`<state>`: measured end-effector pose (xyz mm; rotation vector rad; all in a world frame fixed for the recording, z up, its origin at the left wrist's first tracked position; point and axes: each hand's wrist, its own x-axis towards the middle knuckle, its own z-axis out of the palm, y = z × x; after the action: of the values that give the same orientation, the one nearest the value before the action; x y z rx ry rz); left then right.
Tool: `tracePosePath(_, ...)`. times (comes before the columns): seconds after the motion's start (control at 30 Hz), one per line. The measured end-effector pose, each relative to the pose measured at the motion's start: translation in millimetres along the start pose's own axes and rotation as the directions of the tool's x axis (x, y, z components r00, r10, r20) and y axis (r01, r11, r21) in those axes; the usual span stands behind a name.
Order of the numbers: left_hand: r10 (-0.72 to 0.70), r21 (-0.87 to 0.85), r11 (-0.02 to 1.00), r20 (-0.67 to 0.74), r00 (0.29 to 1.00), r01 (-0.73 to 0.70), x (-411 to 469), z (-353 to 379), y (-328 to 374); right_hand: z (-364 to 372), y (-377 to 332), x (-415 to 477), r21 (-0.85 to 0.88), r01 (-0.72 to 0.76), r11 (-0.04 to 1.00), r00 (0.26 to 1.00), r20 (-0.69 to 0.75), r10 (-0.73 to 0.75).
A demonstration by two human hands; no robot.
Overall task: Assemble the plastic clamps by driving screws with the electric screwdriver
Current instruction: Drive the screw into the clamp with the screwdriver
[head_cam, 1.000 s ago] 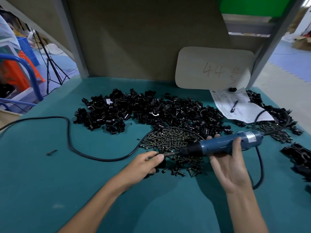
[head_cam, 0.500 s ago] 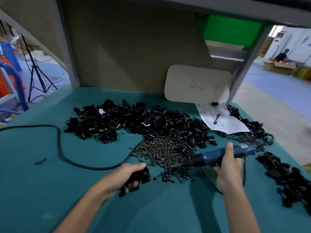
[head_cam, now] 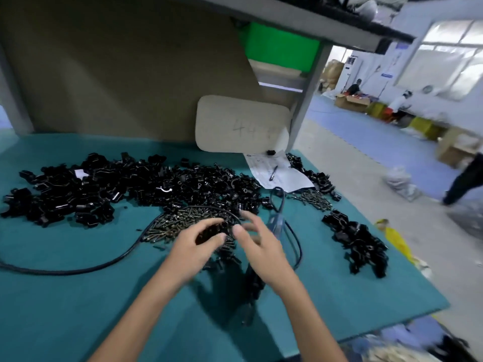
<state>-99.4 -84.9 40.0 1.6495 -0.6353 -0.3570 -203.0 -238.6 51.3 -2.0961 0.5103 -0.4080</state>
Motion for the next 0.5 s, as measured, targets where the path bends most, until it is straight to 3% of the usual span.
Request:
tracePosePath(0.07, 0.059, 0.031, 0.998, 0.044, 0.997, -0.061, 1, 17, 10, 8, -4, -6, 0.119, 0.026, 0.993, 0.993, 0.108, -0.038)
tracePosePath(0.17, 0.026, -0.023, 0.999, 0.170, 0.985, -0.022, 0, 27, 12, -9, 7, -5, 0.230, 0.041, 0.972, 0.999, -0.020, -0.037)
tracePosePath(0.23, -0.017, -0.016, 1.000, 0.219, 0.976, 0.021, -2, 24, 8, -37, 23, -4, 0.191, 0.002, 0.982, 0.996, -0.090, 0.015)
tracePosePath(0.3, -0.036, -0.014, 0.999, 0.159, 0.987, 0.038, -3, 12, 2, -71, 46, -8, 0.074, -0.075, 0.994, 0.978, -0.191, 0.088)
tracePosePath(0.4, -0.085, -0.020, 0.996, -0.003, 0.996, 0.085, -4, -14, -11, -124, 94, -24, -0.113, -0.226, 0.968, 0.858, -0.494, 0.143)
tracePosePath(0.5, -0.132, -0.027, 0.991, -0.158, 0.979, 0.129, 0, -41, -28, -163, 141, -45, -0.062, -0.418, 0.906, 0.633, -0.735, 0.242)
